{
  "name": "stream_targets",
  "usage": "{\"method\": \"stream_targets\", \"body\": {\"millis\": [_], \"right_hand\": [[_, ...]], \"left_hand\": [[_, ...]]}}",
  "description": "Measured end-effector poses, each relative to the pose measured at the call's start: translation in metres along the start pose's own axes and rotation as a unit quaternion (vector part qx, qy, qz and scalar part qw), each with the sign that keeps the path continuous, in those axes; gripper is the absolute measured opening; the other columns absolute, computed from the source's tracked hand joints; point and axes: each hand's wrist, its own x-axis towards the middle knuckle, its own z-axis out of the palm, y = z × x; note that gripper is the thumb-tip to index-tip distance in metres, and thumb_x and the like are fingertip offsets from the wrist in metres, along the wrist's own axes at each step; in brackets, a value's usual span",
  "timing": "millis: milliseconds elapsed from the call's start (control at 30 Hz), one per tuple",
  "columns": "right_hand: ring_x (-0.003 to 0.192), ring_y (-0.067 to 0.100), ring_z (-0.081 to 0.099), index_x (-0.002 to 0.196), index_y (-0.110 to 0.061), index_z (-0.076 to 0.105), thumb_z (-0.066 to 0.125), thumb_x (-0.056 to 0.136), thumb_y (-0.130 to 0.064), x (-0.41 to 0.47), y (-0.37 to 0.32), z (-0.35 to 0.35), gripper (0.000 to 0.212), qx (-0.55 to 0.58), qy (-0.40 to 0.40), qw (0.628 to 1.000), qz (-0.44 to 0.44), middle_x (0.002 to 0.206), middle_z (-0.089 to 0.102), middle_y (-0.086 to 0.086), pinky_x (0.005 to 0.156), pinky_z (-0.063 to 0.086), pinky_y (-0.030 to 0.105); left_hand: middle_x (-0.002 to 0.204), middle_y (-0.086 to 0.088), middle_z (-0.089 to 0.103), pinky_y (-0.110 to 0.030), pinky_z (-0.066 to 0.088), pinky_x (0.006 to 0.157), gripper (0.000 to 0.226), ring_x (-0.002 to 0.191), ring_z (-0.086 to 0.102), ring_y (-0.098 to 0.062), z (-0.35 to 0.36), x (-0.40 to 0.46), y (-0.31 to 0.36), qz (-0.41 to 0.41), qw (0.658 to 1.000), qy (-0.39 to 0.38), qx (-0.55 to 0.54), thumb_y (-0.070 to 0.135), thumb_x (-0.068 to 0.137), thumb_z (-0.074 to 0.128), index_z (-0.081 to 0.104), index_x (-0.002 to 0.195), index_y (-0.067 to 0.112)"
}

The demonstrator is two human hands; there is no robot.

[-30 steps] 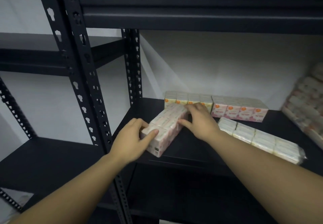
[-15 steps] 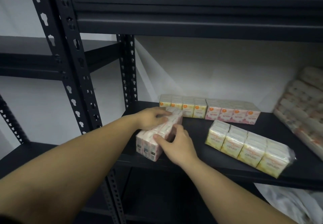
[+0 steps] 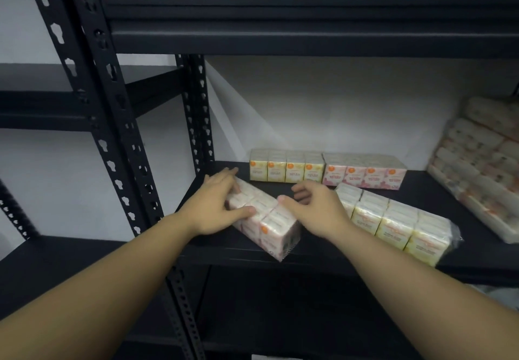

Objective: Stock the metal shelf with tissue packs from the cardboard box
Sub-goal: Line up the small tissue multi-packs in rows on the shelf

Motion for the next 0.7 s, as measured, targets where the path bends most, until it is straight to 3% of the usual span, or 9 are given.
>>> {"method": "stream_targets", "body": {"millis": [100,200,300,400,533,600,700], "right_hand": [[0.108,0.008,0.058,0.136,-0.03,0.058,0.076,0.062,-0.083,-0.008,-0.015,0.01,0.092,-0.074,-0.096,0.99,-0.071,0.122,0.059,-0.014,0.09,0.053,0.031],[0.112,0.013,0.053,0.141,-0.03,0.053,0.08,0.066,-0.077,-0.006,-0.014,0.015,0.092,-0.135,-0.139,0.976,-0.104,0.122,0.052,-0.011,0.091,0.049,0.034],[0.128,0.017,0.046,0.15,-0.026,0.048,0.076,0.075,-0.071,0.004,-0.006,0.004,0.092,-0.18,-0.098,0.971,-0.123,0.137,0.05,-0.006,0.103,0.045,0.039],[0.132,0.017,0.044,0.15,-0.028,0.049,0.076,0.083,-0.062,0.009,0.004,-0.009,0.08,-0.19,-0.064,0.969,-0.147,0.141,0.051,-0.006,0.107,0.043,0.04],[0.129,0.015,0.044,0.146,-0.033,0.053,0.07,0.085,-0.066,0.009,0.013,-0.02,0.072,-0.203,-0.044,0.963,-0.173,0.137,0.055,-0.008,0.108,0.044,0.042],[0.134,0.018,0.043,0.148,-0.03,0.052,0.064,0.086,-0.072,0.012,0.02,-0.031,0.075,-0.24,-0.012,0.957,-0.161,0.144,0.055,-0.004,0.111,0.042,0.044],[0.139,0.024,0.043,0.149,-0.03,0.05,0.05,0.08,-0.088,0.018,0.038,-0.055,0.09,-0.289,0.021,0.952,-0.102,0.152,0.052,0.0,0.113,0.04,0.051]], "left_hand": [[0.172,0.007,0.021,-0.055,-0.001,0.129,0.086,0.159,0.005,-0.013,-0.004,0.003,0.004,0.029,0.997,-0.07,0.024,0.08,0.084,0.053,0.037,0.157,0.038],[0.169,0.008,0.027,-0.059,0.0,0.127,0.081,0.157,0.015,-0.017,-0.007,0.006,0.007,0.011,0.992,-0.11,0.061,0.082,0.085,0.049,0.036,0.156,0.047],[0.162,0.006,0.039,-0.057,0.011,0.126,0.09,0.148,0.029,-0.019,-0.009,0.0,0.005,0.008,0.99,-0.076,0.12,0.092,0.077,0.037,0.04,0.154,0.045],[0.152,0.005,0.047,-0.055,0.012,0.128,0.092,0.145,0.036,-0.02,-0.006,-0.006,0.002,0.003,0.985,-0.042,0.169,0.092,0.078,0.037,0.041,0.154,0.039],[0.168,-0.001,0.029,-0.054,0.013,0.128,0.093,0.156,0.02,-0.024,0.002,-0.003,0.017,-0.009,0.986,-0.052,0.161,0.089,0.083,0.043,0.023,0.161,0.045],[0.172,0.0,0.017,-0.057,0.009,0.128,0.09,0.159,0.012,-0.025,0.01,0.001,0.024,-0.013,0.981,-0.077,0.178,0.087,0.086,0.041,0.013,0.162,0.048],[0.172,0.002,0.019,-0.058,0.009,0.128,0.087,0.159,0.015,-0.025,0.021,0.007,0.025,-0.022,0.977,-0.068,0.203,0.086,0.089,0.037,0.01,0.162,0.048]]}}
